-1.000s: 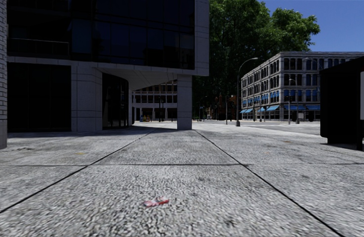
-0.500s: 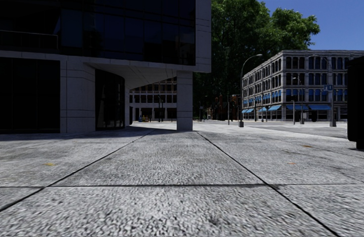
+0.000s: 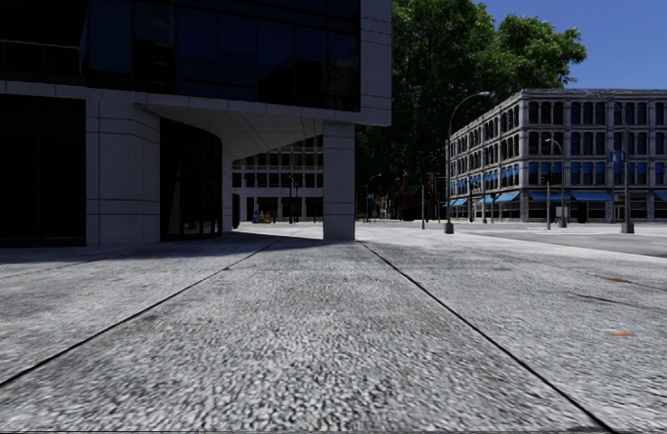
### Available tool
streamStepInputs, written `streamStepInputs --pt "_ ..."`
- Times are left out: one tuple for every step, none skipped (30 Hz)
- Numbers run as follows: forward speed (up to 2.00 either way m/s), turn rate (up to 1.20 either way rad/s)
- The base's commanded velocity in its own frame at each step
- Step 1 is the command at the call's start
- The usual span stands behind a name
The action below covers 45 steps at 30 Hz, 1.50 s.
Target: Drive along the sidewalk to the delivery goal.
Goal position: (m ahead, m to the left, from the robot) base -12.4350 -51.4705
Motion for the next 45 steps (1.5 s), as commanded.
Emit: streamStepInputs --pt "2.0 0.0" --pt "2.0 0.0" --pt "2.0 0.0" --pt "2.0 0.0" --pt "2.0 0.0" --pt "2.0 0.0" --pt "2.0 0.0" --pt "2.0 0.0" --pt "2.0 0.0" --pt "2.0 0.0" --pt "2.0 0.0" --pt "2.0 0.0" --pt "2.0 0.0" --pt "2.0 0.0" --pt "2.0 0.0" --pt "2.0 0.0" --pt "2.0 0.0" --pt "2.0 0.0" --pt "2.0 0.0" --pt "2.0 0.0" --pt "2.0 0.0" --pt "2.0 0.0" --pt "2.0 0.0" --pt "2.0 0.0" --pt "2.0 0.0" --pt "2.0 0.0" --pt "2.0 0.0" --pt "2.0 0.0" --pt "2.0 0.0" --pt "2.0 0.0" --pt "2.0 0.0" --pt "2.0 0.0" --pt "2.0 0.0" --pt "2.0 0.0" --pt "2.0 0.0" --pt "2.0 0.0" --pt "2.0 0.0" --pt "2.0 0.0" --pt "2.0 0.0" --pt "2.0 0.0" --pt "2.0 0.0" --pt "2.0 0.0" --pt "2.0 0.0" --pt "2.0 0.0" --pt "2.0 0.0"
